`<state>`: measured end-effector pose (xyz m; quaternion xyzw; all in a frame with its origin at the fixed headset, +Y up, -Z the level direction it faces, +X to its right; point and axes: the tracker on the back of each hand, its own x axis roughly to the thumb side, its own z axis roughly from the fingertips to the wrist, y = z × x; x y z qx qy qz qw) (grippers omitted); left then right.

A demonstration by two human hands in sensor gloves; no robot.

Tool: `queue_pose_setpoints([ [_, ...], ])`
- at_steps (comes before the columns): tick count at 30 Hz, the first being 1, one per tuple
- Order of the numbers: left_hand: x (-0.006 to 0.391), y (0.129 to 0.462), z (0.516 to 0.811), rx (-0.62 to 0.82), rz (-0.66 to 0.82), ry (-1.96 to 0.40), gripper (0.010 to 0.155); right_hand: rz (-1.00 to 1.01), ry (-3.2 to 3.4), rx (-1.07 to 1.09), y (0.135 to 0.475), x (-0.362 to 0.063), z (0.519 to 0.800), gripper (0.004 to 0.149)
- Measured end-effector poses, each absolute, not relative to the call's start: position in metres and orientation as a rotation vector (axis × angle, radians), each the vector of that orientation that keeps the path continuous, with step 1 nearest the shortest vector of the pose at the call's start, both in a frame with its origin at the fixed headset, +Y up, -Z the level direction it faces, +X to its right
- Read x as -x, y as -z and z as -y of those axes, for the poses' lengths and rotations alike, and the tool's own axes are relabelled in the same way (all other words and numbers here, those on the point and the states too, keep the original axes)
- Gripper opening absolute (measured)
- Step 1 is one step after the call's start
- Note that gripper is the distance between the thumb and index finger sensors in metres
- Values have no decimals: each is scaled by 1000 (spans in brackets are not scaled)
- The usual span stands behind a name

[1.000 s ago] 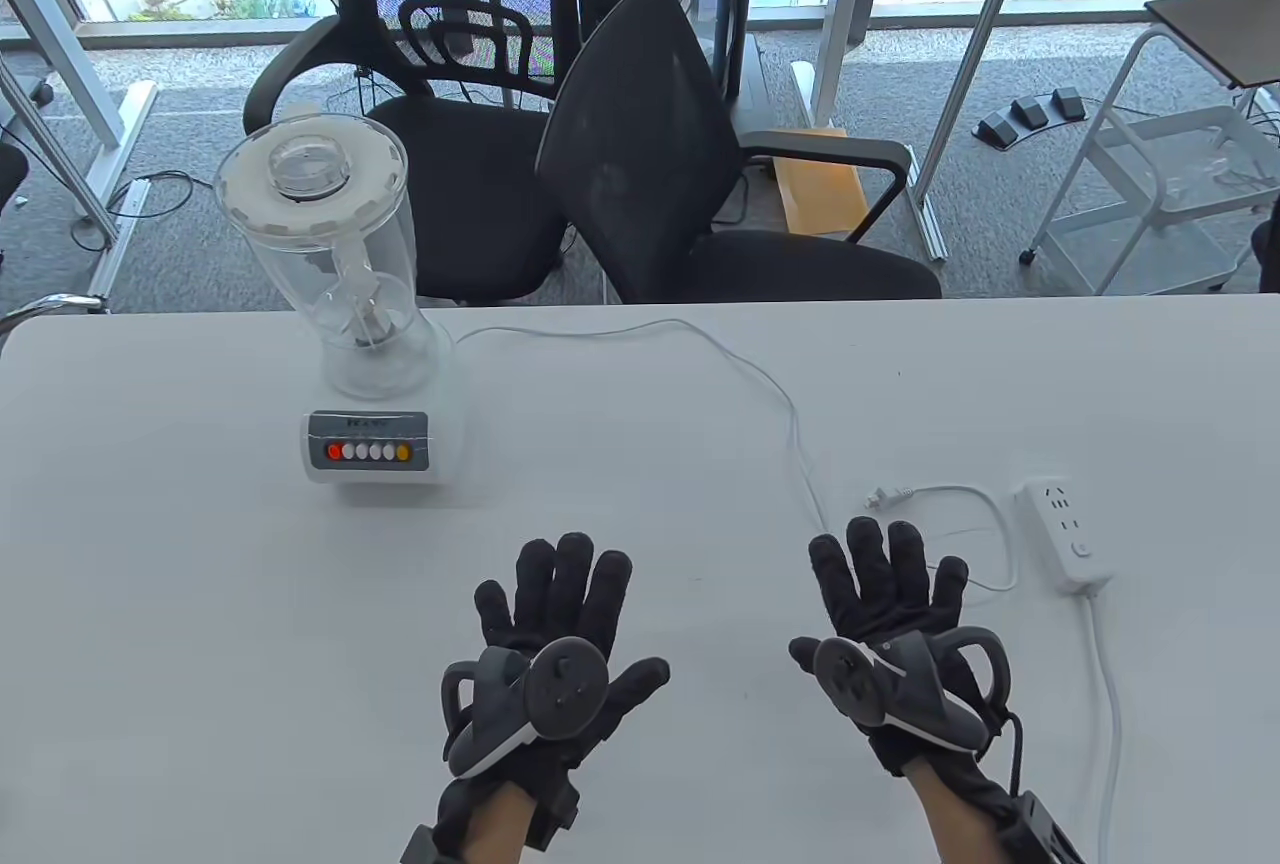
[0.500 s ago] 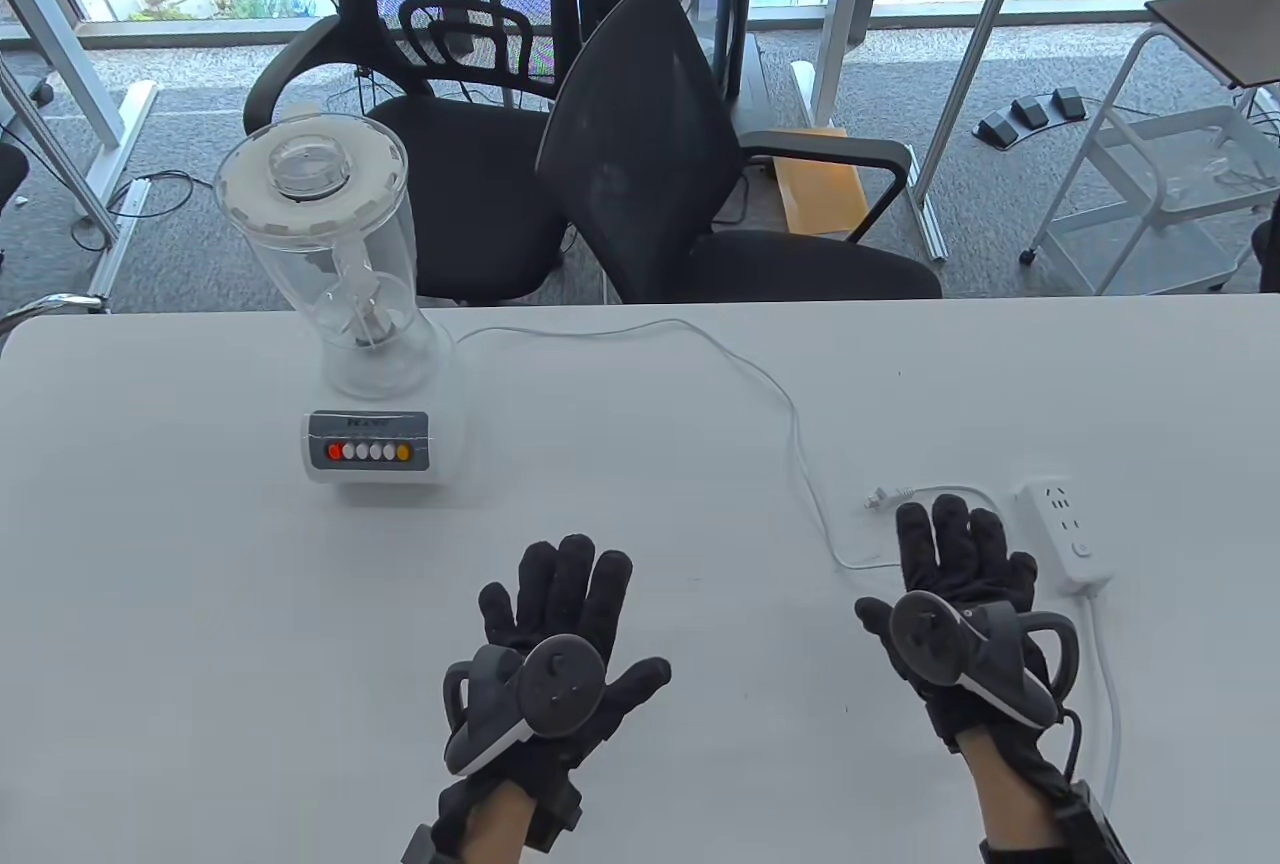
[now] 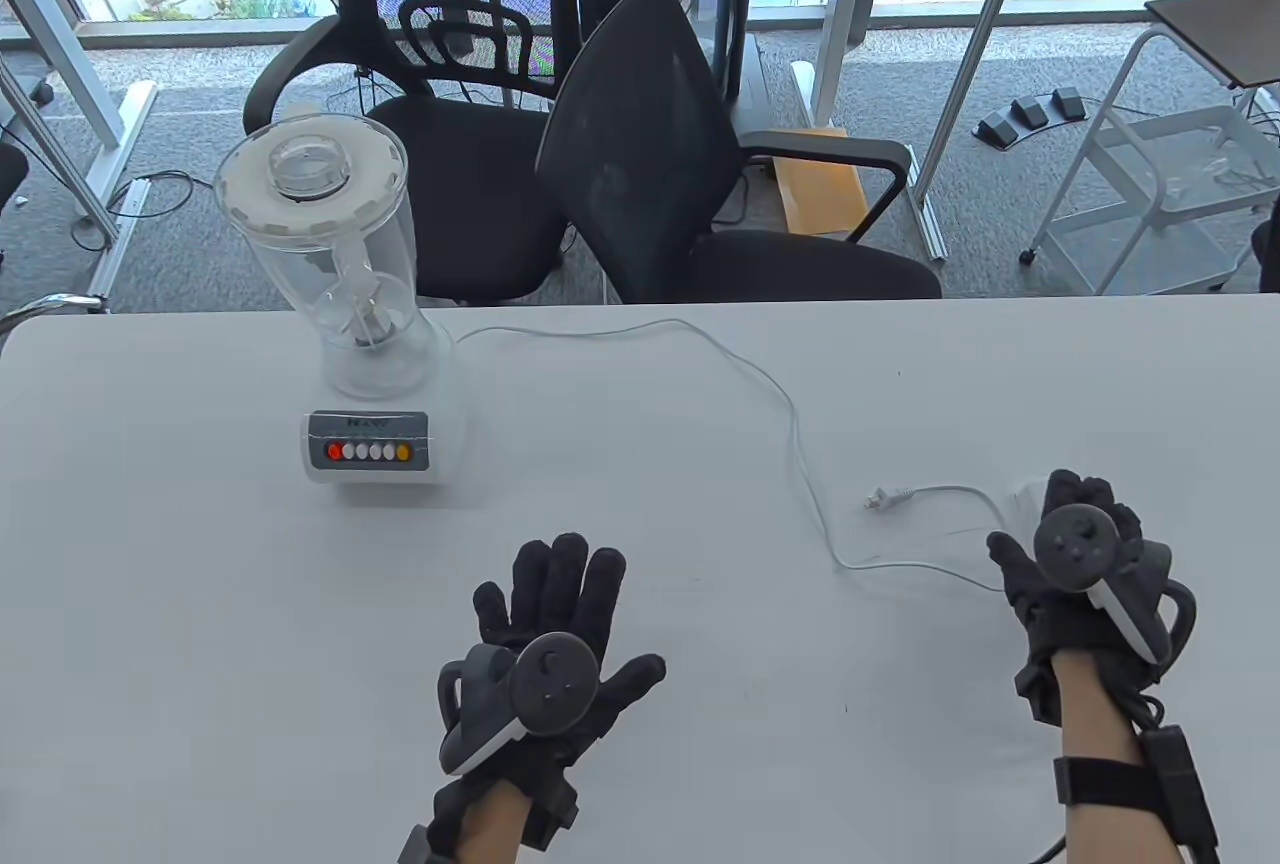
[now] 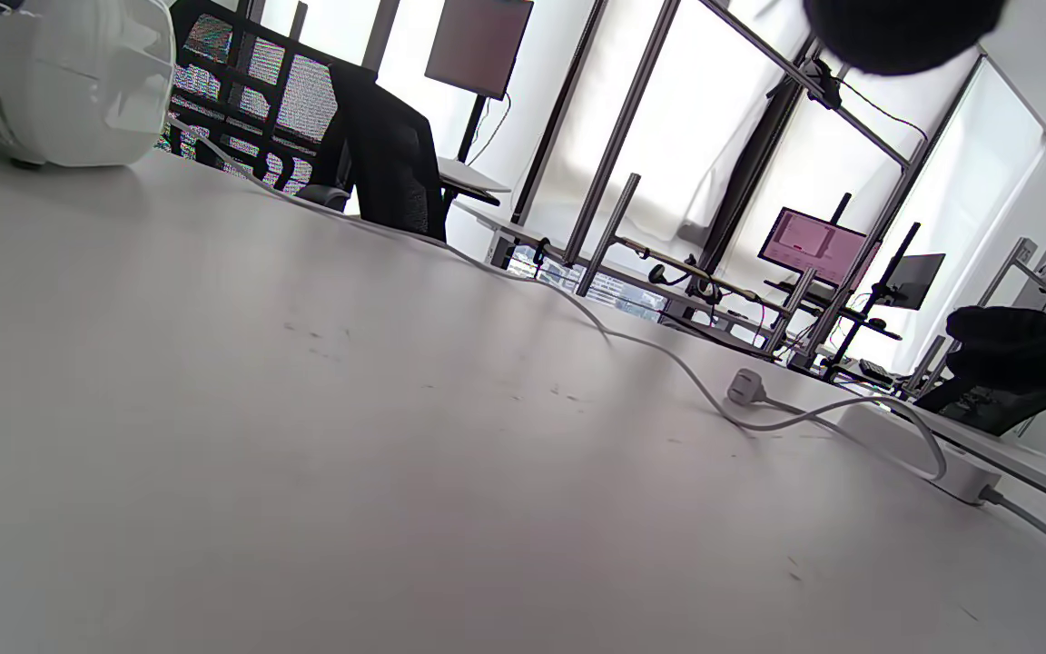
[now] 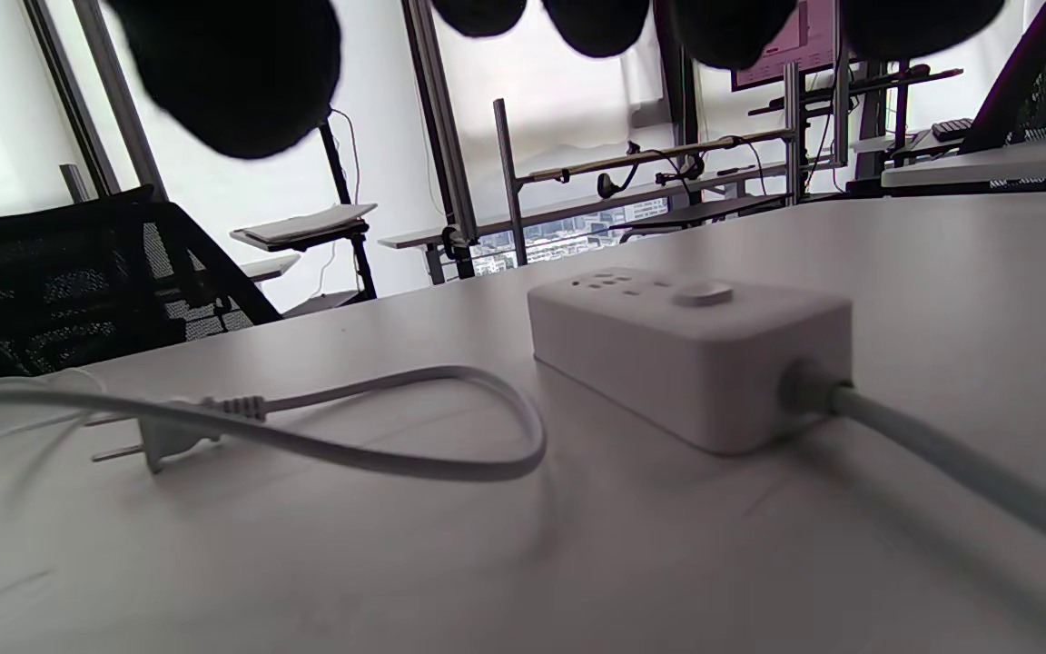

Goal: Plug the blender into the power strip

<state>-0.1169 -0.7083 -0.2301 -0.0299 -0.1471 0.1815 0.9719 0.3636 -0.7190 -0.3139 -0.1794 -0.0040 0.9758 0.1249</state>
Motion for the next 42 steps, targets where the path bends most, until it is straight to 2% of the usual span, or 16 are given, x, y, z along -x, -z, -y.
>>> queue_pose_setpoints([
  [3,117,230,708,62,296,-367,93,-41,-2756,622,319,-380,729,83],
  [17,117,229,703,47,297,-348,93,-397,-2725,969,343,-411,770,86],
  [25,125,232,704,63,278,-374,93,-387,-2698,1066,348,-415,757,84],
  [29,125,232,703,65,283,-372,93,-271,-2722,964,338,-410,731,84],
  [34,125,228,695,33,296,-381,93,-103,-2805,789,326,-387,686,84],
  [37,124,226,693,22,302,-386,93,-50,-2869,628,324,-363,664,84],
  [42,123,225,694,33,310,-394,93,16,-2969,300,321,-311,645,84],
])
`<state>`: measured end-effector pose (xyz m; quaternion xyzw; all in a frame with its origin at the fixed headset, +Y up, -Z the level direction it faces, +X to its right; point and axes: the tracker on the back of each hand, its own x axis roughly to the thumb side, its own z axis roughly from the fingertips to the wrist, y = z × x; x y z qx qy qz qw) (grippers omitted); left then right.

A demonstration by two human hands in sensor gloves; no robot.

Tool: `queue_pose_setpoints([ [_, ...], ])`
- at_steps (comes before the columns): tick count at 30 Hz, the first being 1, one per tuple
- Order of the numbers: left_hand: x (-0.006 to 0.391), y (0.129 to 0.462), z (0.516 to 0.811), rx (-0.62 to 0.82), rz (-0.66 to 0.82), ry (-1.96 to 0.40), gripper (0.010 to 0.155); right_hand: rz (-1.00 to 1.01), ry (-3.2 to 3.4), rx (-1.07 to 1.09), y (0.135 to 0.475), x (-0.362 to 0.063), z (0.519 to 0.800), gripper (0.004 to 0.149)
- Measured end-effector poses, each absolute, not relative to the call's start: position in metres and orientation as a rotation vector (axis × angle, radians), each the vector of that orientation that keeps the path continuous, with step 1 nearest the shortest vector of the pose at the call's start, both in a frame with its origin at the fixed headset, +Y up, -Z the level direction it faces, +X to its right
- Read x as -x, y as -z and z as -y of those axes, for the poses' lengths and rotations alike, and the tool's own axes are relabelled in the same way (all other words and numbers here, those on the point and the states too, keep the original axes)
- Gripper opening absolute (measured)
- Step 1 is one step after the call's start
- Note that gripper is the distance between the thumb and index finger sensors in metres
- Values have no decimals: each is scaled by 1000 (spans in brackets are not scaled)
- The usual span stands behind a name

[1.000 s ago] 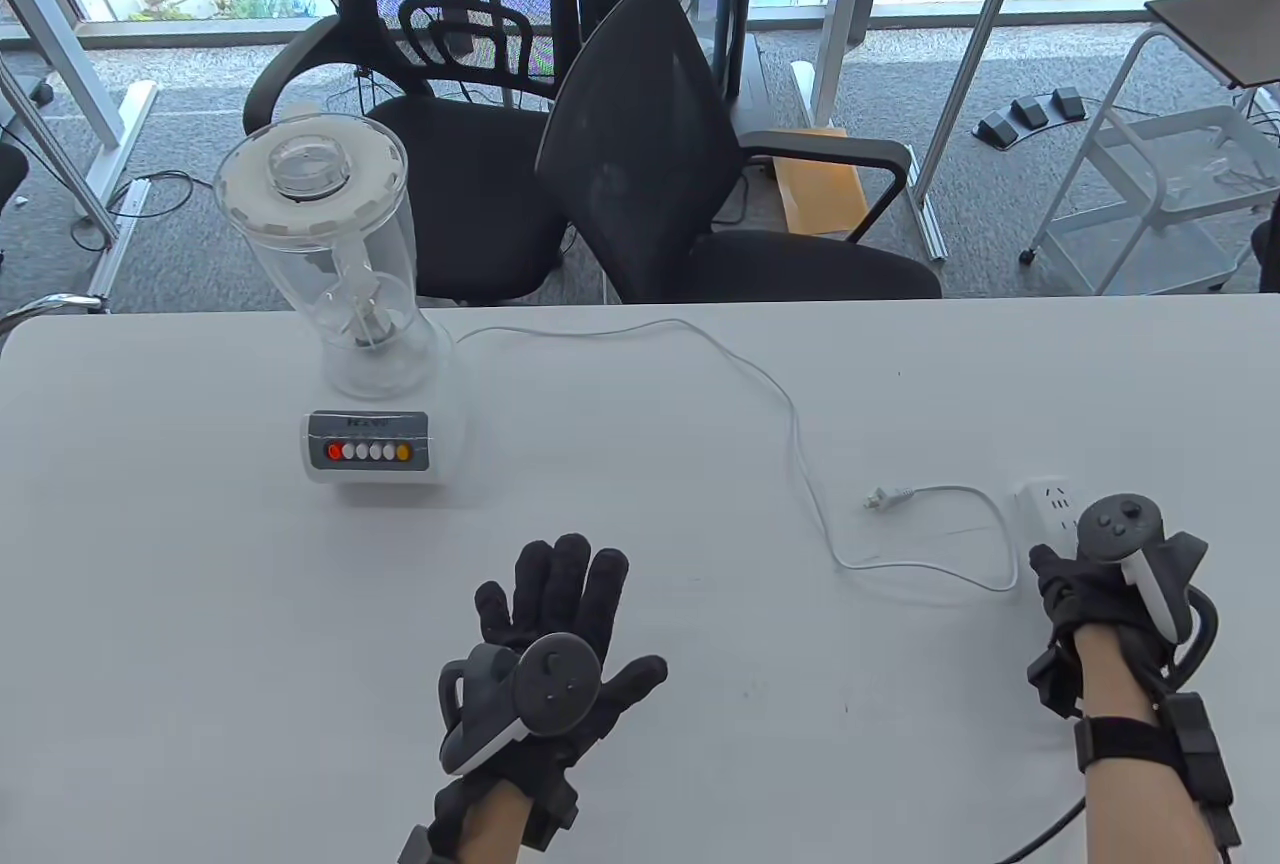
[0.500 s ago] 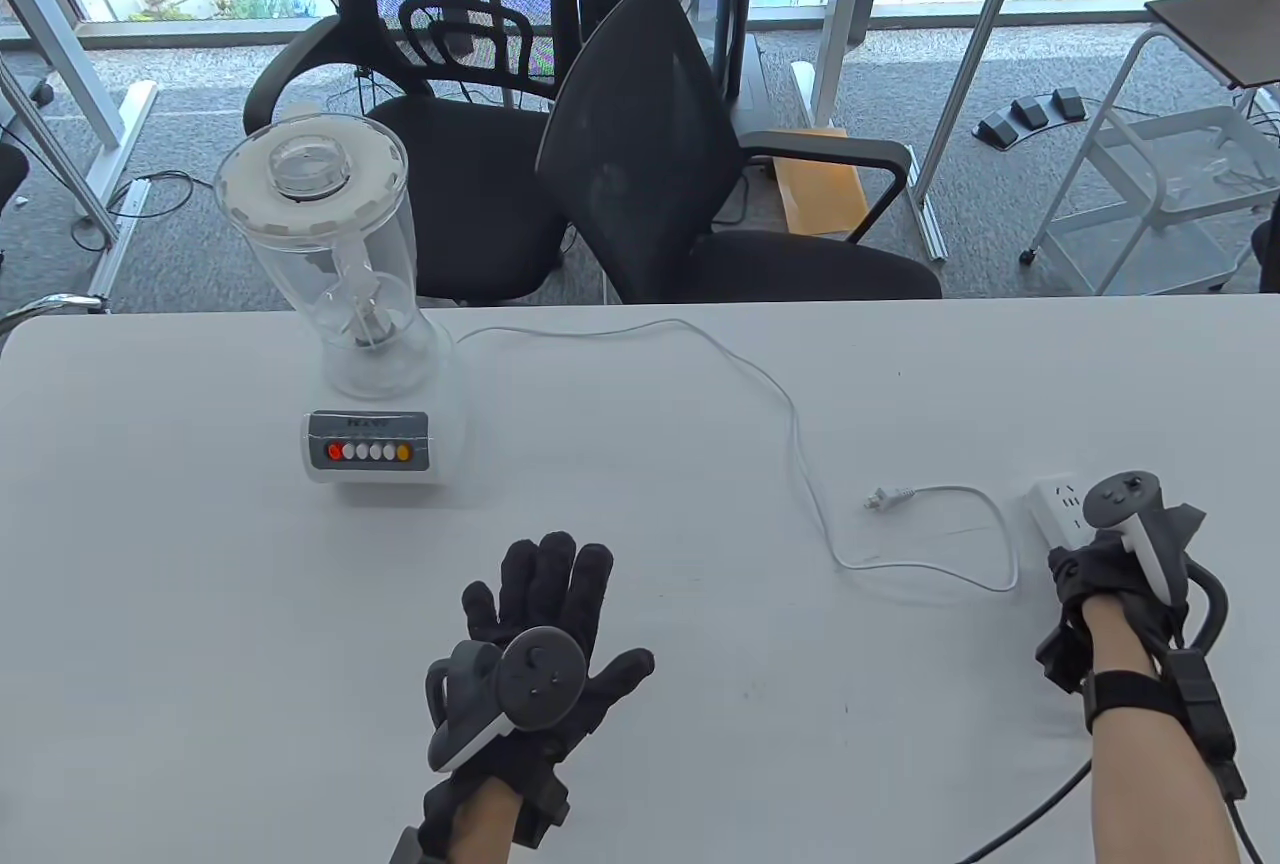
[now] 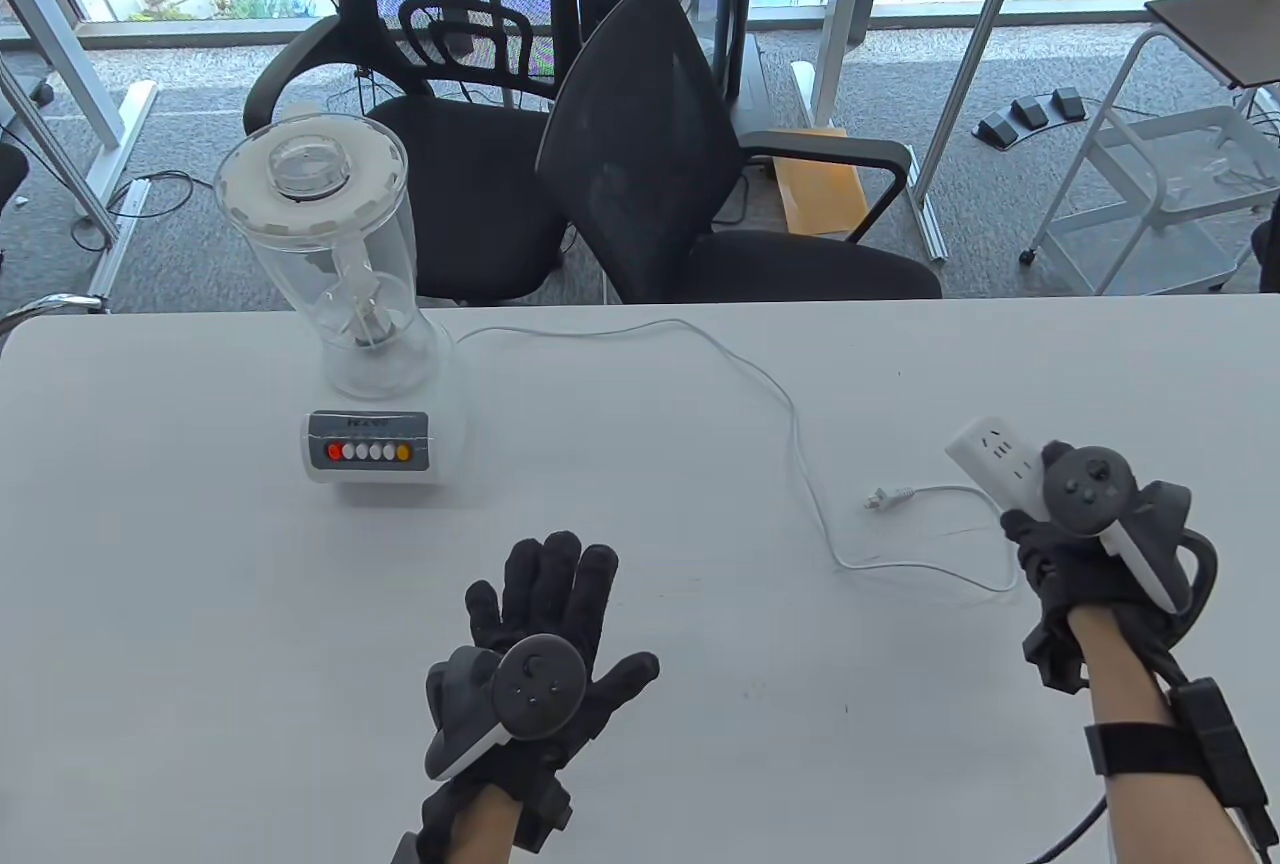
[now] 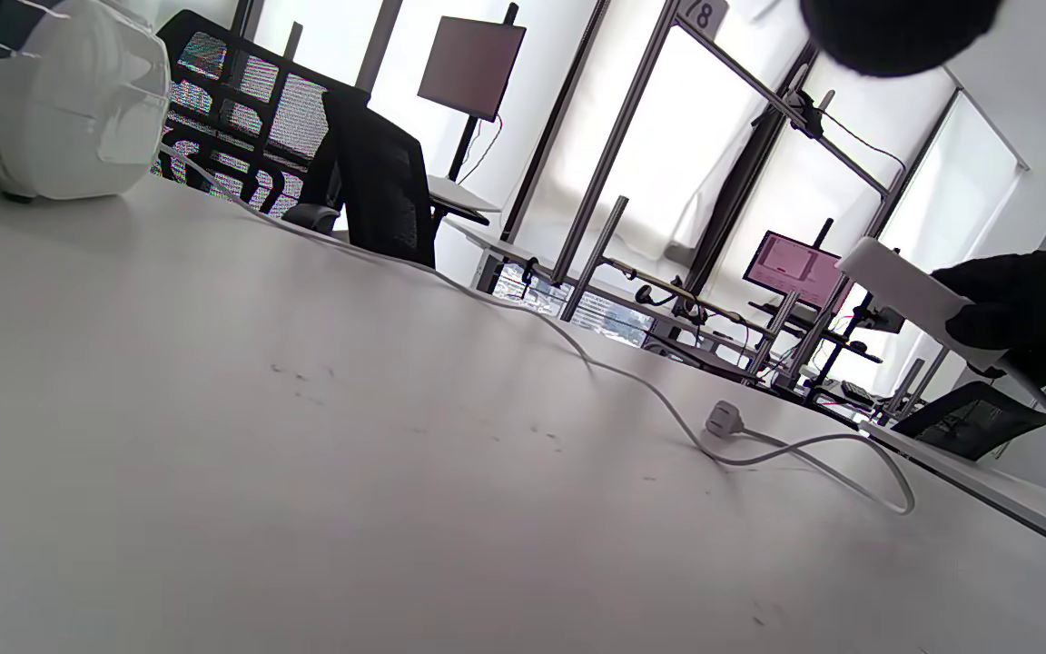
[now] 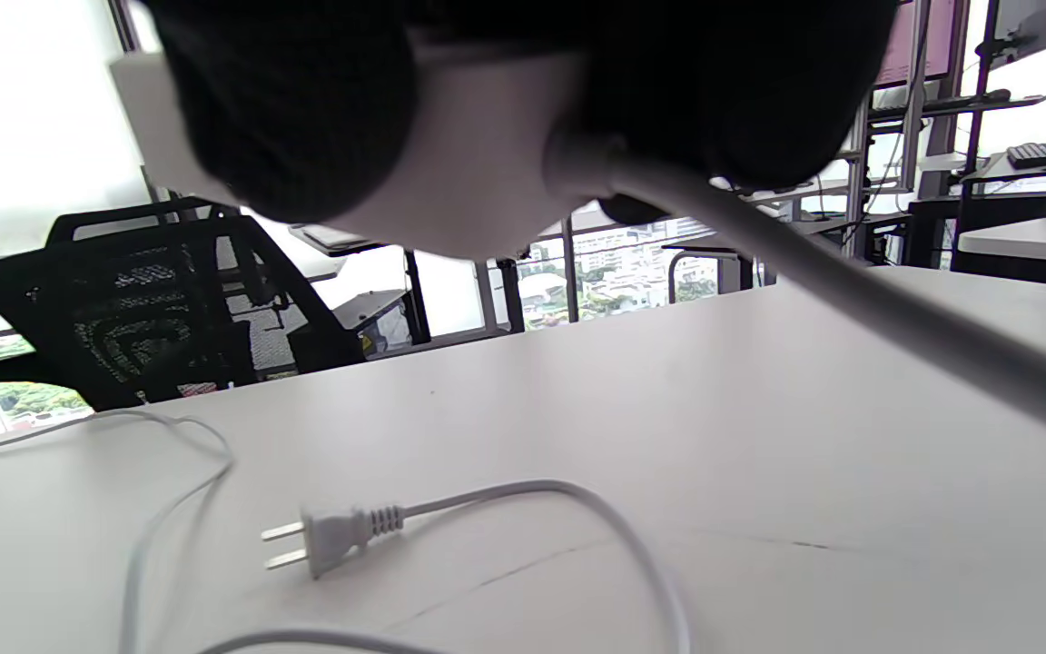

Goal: Plug the blender into the power strip

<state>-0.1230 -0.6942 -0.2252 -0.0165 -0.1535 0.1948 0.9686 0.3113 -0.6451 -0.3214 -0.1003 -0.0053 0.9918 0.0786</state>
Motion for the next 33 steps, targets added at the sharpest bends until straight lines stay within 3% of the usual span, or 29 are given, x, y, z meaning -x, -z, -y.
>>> queue_pose_setpoints([
  [4,123,225,695,43,309,-398,93,28,-3054,50,318,-254,637,83],
  [15,130,226,694,45,289,-425,93,30,-3022,-296,308,-149,641,83],
  [27,130,227,694,56,287,-423,93,-215,-3014,-627,295,-94,710,83],
  [33,130,228,695,73,283,-426,93,-347,-3009,-599,298,-95,735,82],
])
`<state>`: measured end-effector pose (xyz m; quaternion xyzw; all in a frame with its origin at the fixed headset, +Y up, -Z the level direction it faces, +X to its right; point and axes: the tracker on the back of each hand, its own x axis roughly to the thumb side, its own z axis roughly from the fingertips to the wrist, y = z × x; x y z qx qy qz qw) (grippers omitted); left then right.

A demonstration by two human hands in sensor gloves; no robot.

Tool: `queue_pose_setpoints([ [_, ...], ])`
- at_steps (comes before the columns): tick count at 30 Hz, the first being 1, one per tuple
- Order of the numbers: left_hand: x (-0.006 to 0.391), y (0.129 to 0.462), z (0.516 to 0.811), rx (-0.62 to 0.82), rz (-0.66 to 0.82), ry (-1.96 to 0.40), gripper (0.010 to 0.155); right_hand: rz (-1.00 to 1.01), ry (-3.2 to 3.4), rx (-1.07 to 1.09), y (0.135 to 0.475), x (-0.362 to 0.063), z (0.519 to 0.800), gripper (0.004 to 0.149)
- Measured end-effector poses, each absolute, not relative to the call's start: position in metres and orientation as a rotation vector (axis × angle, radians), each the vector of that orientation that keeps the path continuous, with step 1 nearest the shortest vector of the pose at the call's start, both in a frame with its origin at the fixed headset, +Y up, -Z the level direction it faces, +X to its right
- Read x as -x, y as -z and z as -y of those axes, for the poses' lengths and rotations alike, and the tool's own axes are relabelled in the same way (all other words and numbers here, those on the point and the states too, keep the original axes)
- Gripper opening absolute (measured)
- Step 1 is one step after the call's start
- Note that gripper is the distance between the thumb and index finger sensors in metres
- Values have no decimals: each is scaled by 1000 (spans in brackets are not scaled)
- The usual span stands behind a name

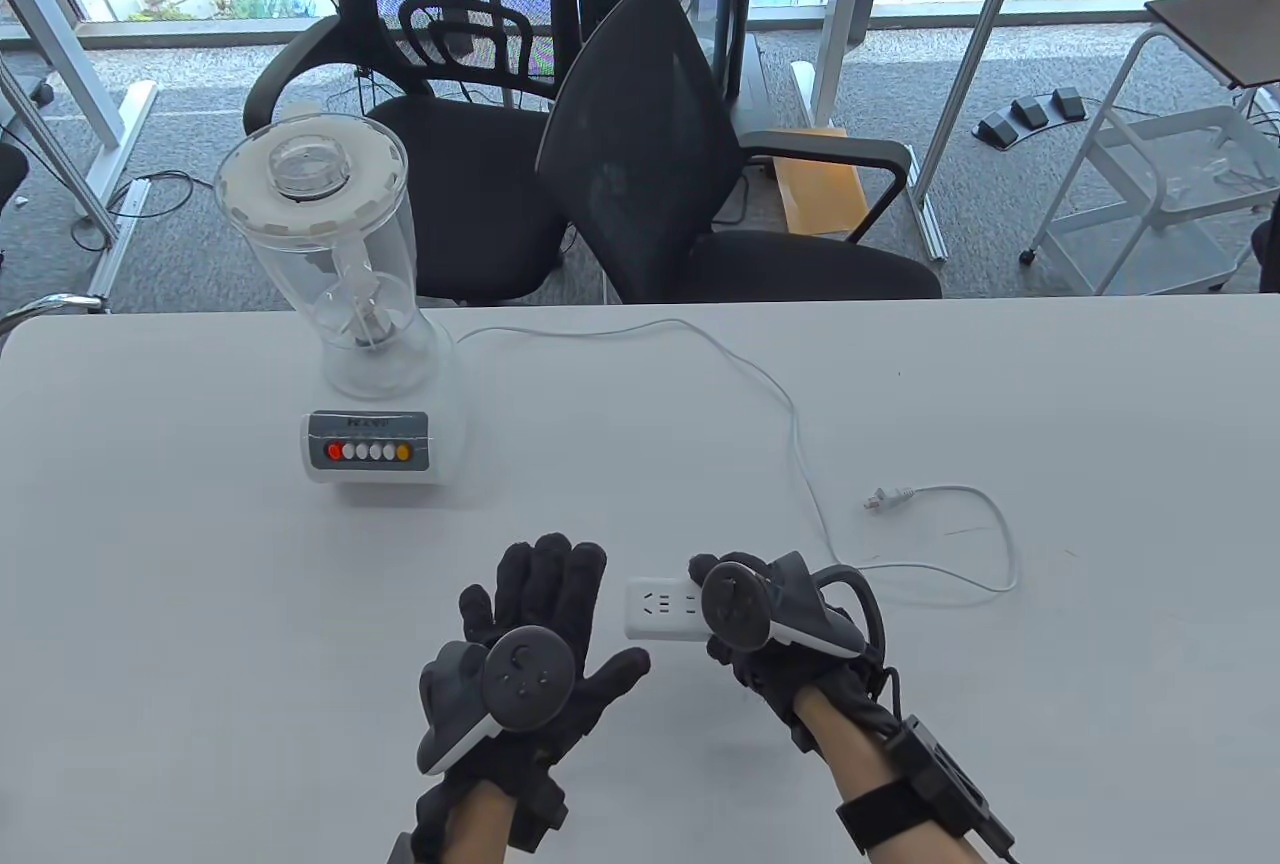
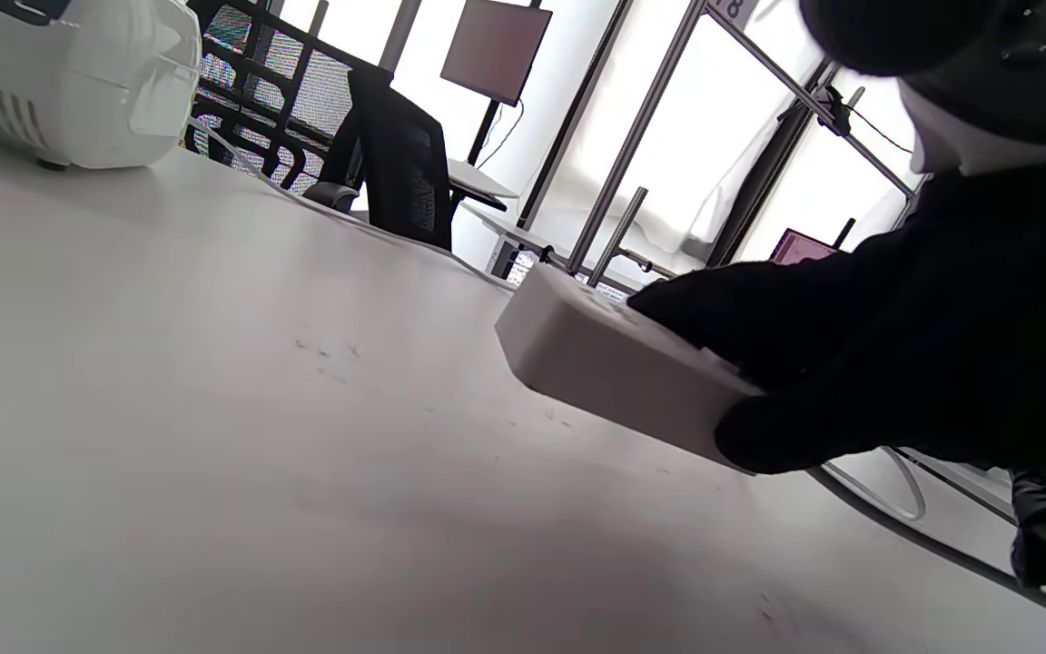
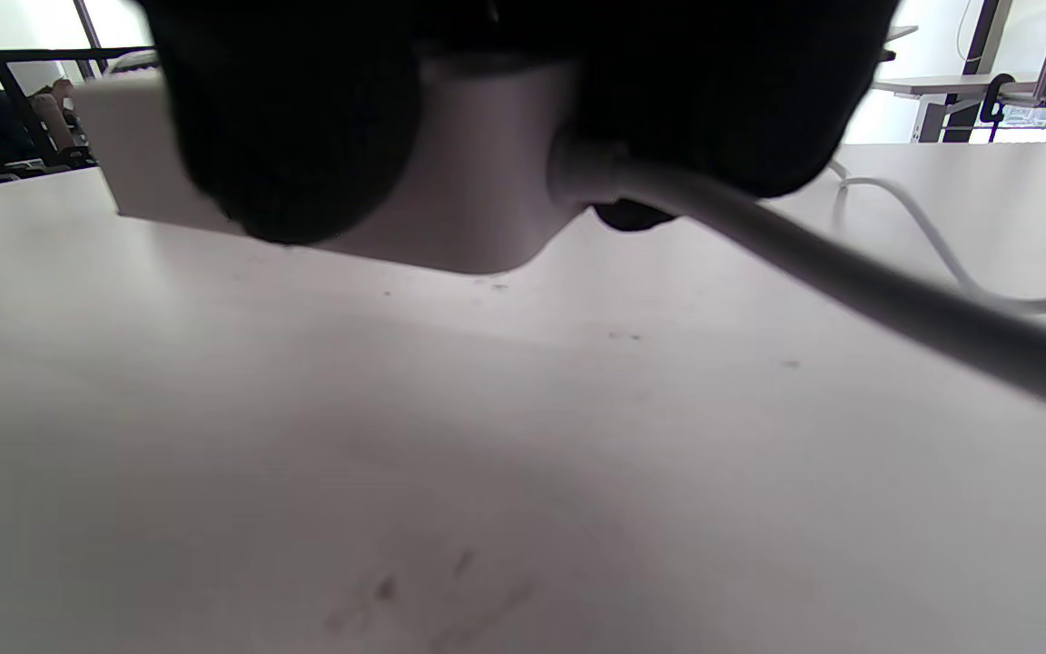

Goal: Plug the blender into the power strip

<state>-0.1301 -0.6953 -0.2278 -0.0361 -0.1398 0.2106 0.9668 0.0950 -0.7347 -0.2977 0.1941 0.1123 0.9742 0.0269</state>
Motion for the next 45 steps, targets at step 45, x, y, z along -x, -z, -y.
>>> queue_pose_setpoints([
  [45,133,231,698,79,276,-447,93,-199,-2775,-374,336,-169,673,91],
])
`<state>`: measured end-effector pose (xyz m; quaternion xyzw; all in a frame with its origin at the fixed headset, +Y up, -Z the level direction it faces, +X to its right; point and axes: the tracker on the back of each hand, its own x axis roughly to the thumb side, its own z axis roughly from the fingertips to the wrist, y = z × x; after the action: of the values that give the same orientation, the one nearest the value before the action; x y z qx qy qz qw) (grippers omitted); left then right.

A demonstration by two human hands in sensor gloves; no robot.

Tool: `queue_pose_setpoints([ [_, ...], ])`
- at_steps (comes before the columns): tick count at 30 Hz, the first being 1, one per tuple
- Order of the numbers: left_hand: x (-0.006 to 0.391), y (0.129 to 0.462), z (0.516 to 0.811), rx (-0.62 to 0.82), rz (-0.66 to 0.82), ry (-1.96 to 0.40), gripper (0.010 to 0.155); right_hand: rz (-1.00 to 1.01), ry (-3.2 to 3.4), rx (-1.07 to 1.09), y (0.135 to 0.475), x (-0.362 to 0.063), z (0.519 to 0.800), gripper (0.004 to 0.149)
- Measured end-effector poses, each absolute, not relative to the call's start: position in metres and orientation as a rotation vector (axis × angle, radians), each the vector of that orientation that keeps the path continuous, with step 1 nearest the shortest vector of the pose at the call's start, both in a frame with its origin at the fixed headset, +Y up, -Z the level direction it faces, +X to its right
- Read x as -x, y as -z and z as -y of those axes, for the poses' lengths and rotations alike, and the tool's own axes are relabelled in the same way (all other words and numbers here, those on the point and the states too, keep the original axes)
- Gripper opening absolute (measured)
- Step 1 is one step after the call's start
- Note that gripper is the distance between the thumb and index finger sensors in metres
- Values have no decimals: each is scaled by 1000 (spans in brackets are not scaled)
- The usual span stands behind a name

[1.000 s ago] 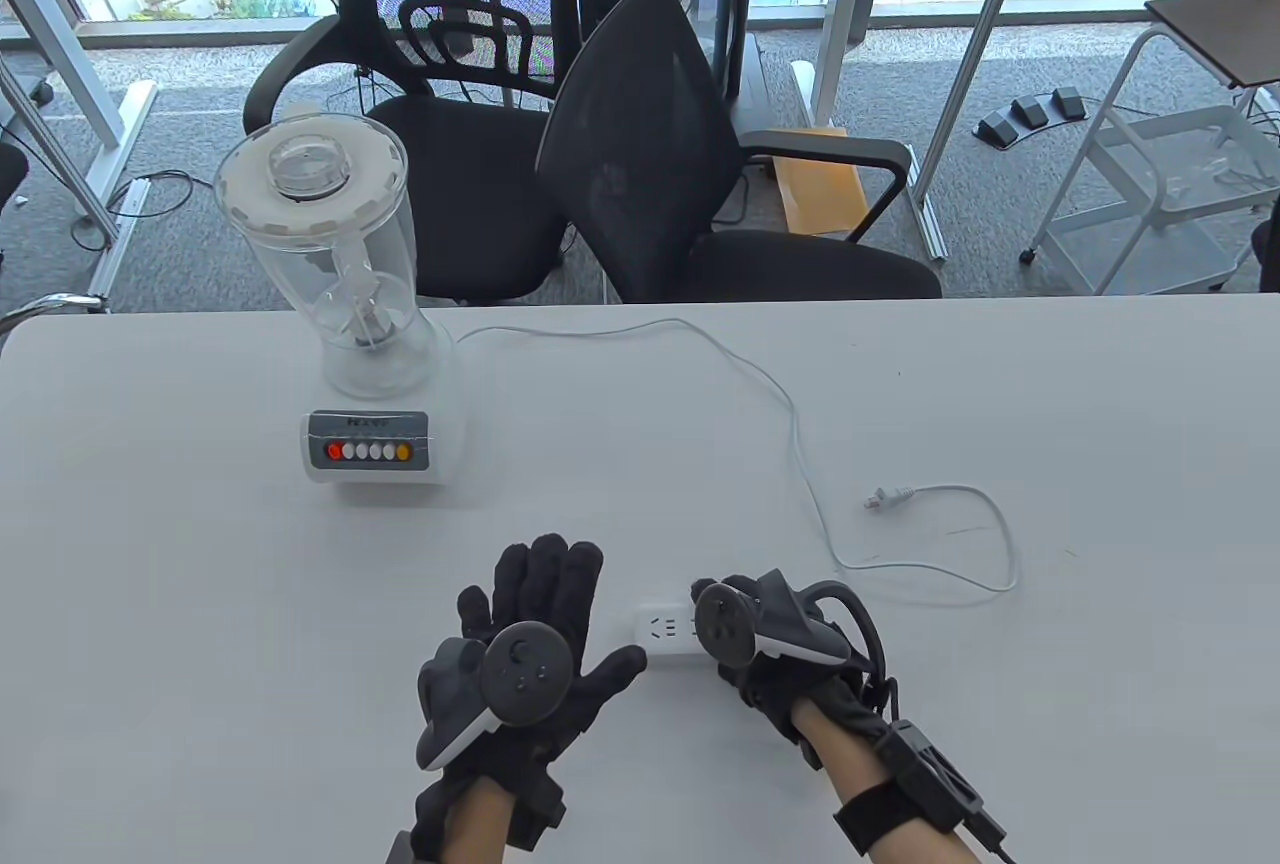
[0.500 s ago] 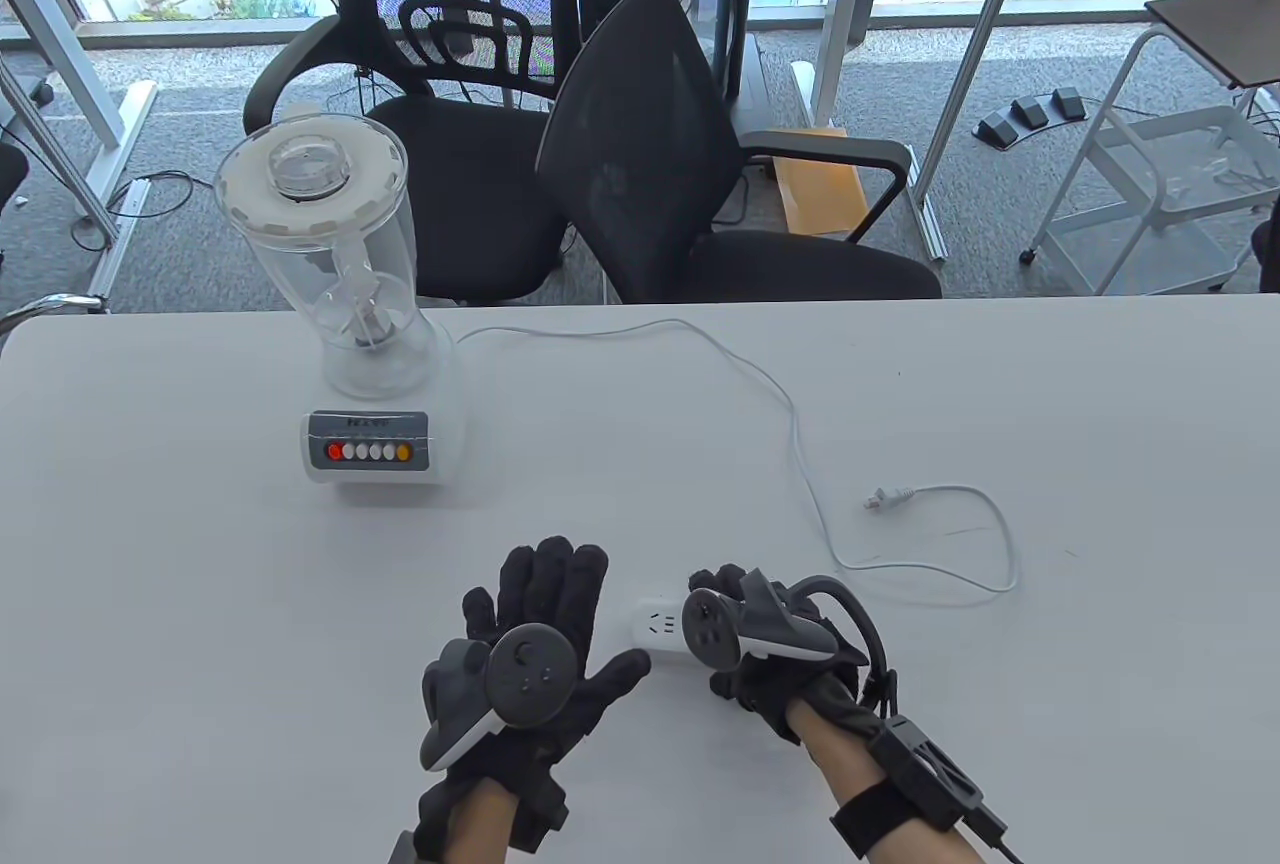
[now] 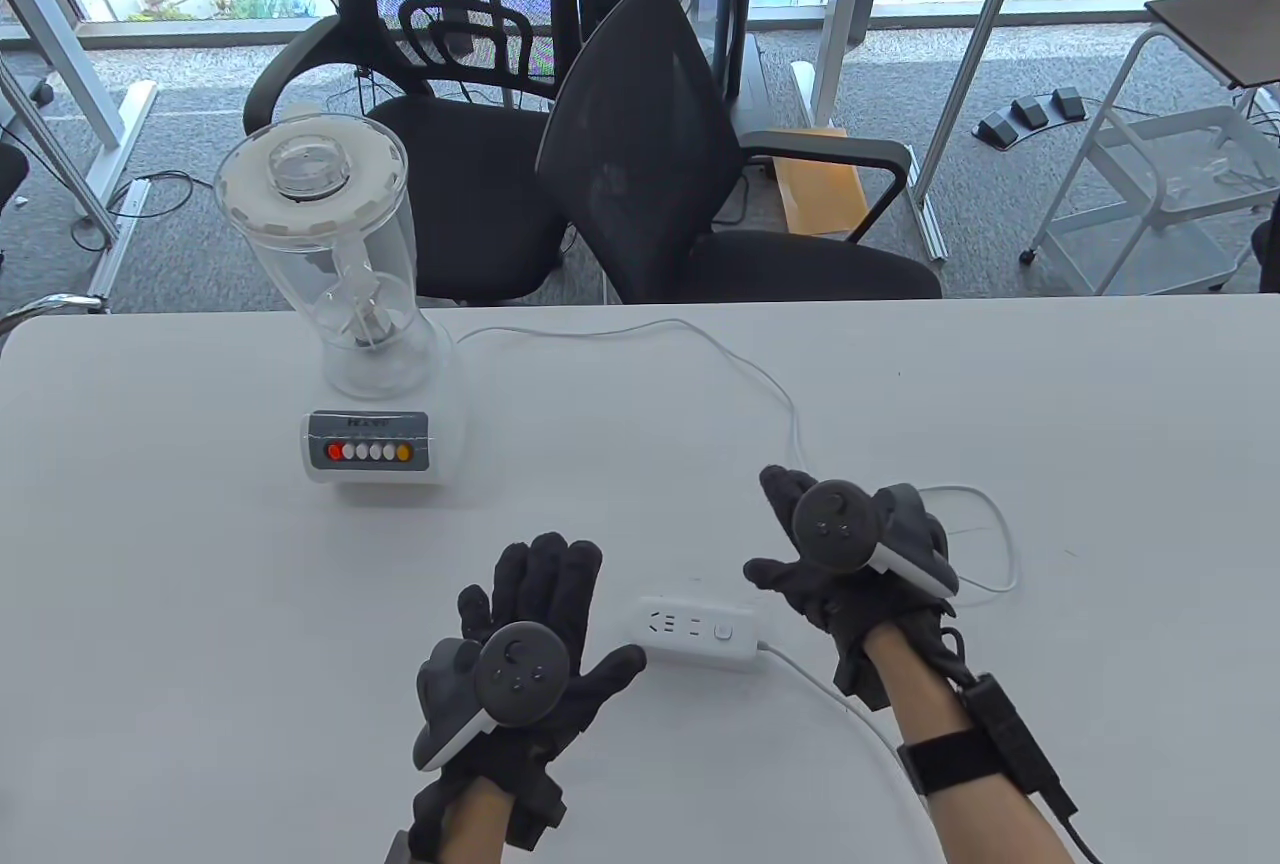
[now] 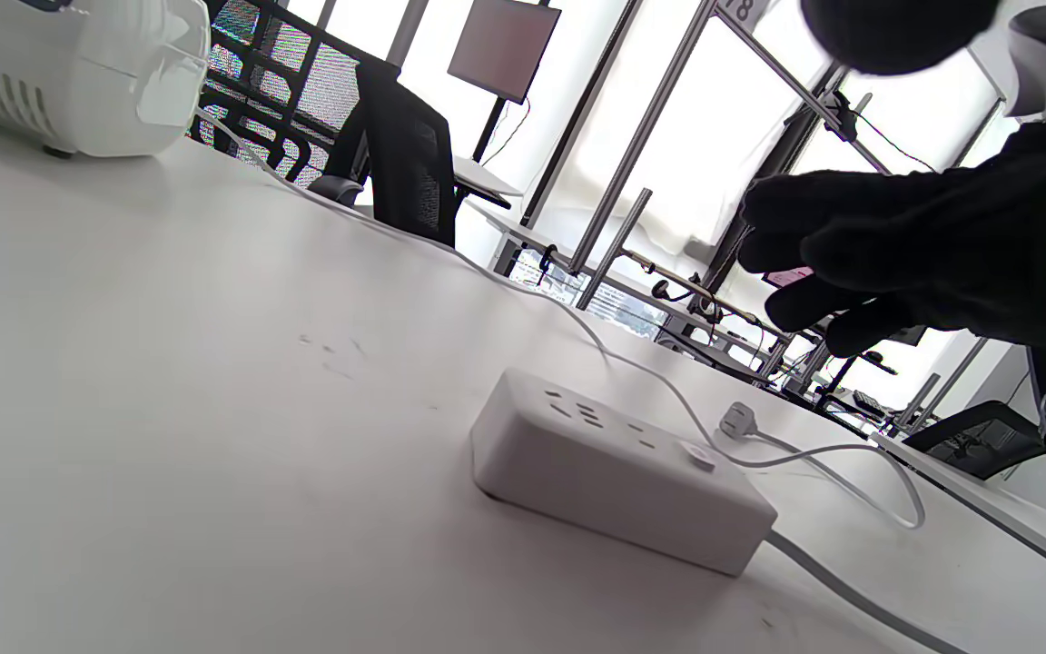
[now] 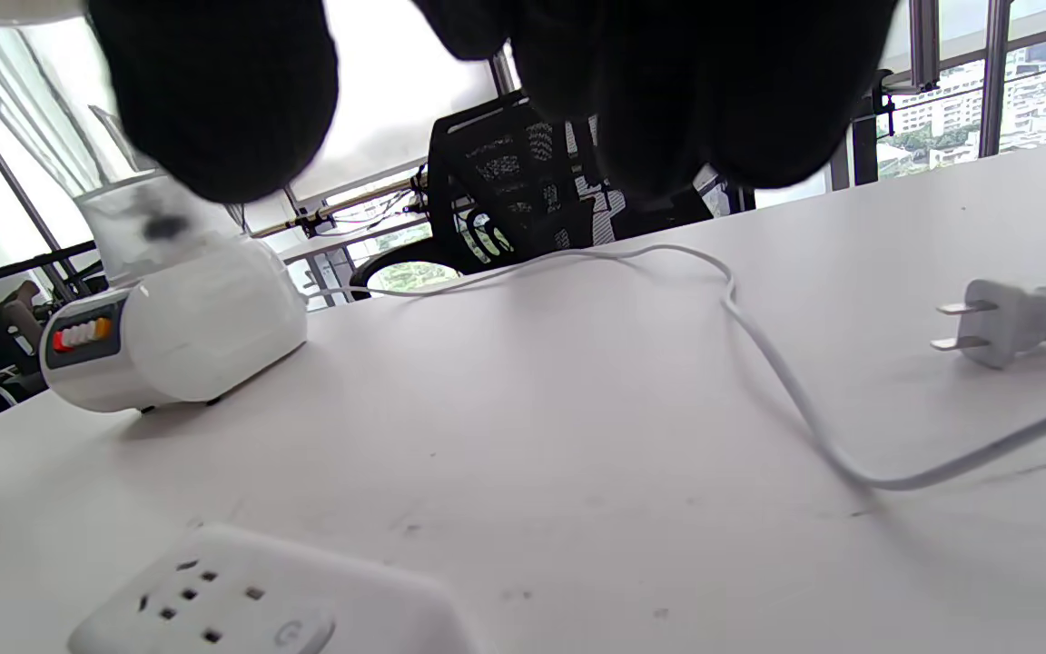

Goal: Plug the blender into the power strip

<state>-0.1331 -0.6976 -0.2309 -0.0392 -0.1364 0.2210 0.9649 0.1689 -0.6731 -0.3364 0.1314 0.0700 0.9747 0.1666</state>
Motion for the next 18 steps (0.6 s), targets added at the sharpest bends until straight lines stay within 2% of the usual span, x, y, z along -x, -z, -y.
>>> queue_pose_setpoints([
  [7,134,231,698,81,274,-447,93,-57,-2665,-115,361,-221,661,87],
  [11,135,232,698,84,269,-450,92,-17,-2672,16,372,-244,671,84],
  [18,137,233,699,87,262,-448,93,-127,-2830,156,388,-267,696,80],
])
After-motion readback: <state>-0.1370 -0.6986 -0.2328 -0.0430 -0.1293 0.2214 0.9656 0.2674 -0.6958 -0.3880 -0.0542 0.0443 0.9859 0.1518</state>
